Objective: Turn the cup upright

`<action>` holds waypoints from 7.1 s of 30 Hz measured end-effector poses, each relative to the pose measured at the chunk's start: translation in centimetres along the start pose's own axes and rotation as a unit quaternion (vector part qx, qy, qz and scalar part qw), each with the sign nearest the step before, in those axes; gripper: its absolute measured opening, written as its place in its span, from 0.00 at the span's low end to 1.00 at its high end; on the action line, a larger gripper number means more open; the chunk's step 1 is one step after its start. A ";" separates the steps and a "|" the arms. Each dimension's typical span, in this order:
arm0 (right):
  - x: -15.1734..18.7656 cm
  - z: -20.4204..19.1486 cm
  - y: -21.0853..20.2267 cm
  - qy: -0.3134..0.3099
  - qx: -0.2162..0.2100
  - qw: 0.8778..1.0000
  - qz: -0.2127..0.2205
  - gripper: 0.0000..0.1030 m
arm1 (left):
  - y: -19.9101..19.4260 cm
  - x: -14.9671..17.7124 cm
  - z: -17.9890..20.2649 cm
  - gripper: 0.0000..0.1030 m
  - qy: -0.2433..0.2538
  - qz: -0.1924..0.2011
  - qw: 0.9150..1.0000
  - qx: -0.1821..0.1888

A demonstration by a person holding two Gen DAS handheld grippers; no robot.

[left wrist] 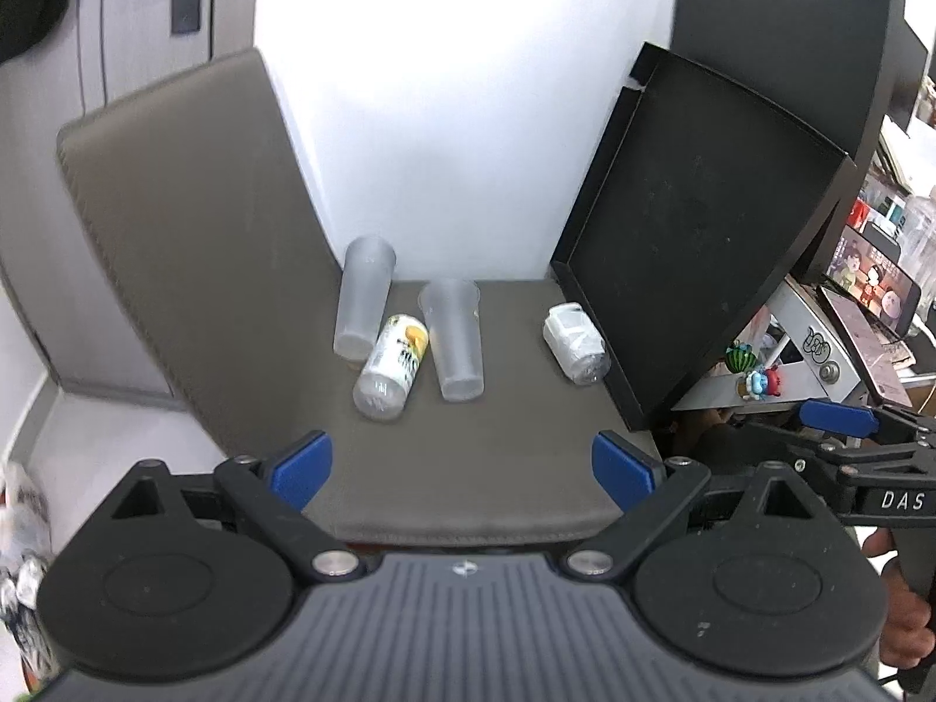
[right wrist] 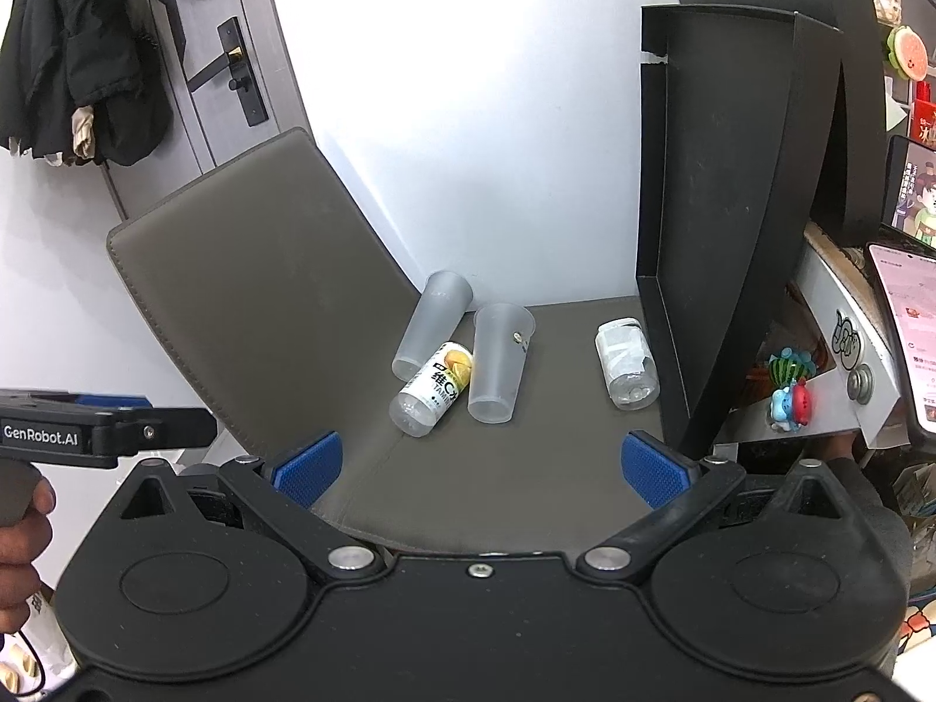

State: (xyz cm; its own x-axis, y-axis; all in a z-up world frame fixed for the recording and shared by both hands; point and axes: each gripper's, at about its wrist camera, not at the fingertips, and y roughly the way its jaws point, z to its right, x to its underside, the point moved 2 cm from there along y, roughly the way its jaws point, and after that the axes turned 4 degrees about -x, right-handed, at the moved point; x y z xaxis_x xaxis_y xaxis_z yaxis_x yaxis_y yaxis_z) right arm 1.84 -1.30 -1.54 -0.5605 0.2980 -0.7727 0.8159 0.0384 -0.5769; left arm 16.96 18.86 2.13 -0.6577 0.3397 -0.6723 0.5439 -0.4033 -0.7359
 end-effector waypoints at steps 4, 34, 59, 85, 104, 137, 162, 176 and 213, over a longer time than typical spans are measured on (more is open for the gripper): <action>0.0 0.2 0.4 -0.003 0.001 1.000 -0.002 1.00 | 1.0 -0.7 0.2 0.92 0.004 -0.005 1.000 0.002; -0.7 5.6 8.1 0.014 0.066 0.998 -0.014 0.83 | 16.8 -6.0 2.2 0.92 -0.048 -0.092 0.993 0.058; -1.8 8.4 13.8 0.029 0.099 0.993 -0.049 0.56 | 29.9 -9.4 8.2 0.90 -0.049 -0.198 0.970 0.128; 0.5 11.9 18.9 0.129 0.166 0.976 -0.056 0.56 | 44.9 -8.7 14.1 0.90 -0.036 -0.285 0.948 0.139; 1.5 13.4 19.5 0.176 0.160 0.970 -0.048 0.56 | 44.3 -7.2 13.4 0.64 -0.017 -0.279 0.950 0.138; -0.5 11.9 13.2 0.228 0.048 0.972 0.021 0.73 | 29.1 -8.4 5.8 0.64 0.025 -0.189 0.976 0.106; -2.6 8.0 13.5 0.222 -0.141 0.965 0.001 0.98 | 17.3 -3.4 3.5 0.64 0.064 -0.142 0.979 0.134; -1.7 5.1 14.5 0.223 -0.259 0.938 -0.061 0.99 | 12.8 -1.3 2.9 0.64 0.081 -0.120 0.978 0.148; -1.8 0.8 11.4 0.034 -0.060 0.997 0.026 0.62 | 10.5 -3.3 -6.2 0.67 -0.070 -0.109 0.991 0.032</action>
State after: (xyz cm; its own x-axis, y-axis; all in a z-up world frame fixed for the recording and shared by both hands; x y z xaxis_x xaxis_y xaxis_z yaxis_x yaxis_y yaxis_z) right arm 12.06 -2.13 -6.93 -0.5095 0.3668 -0.7784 0.8569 0.1335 -0.4980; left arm 28.06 18.77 -3.87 -0.8238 0.3054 -0.4775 0.3499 -0.3888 -0.8523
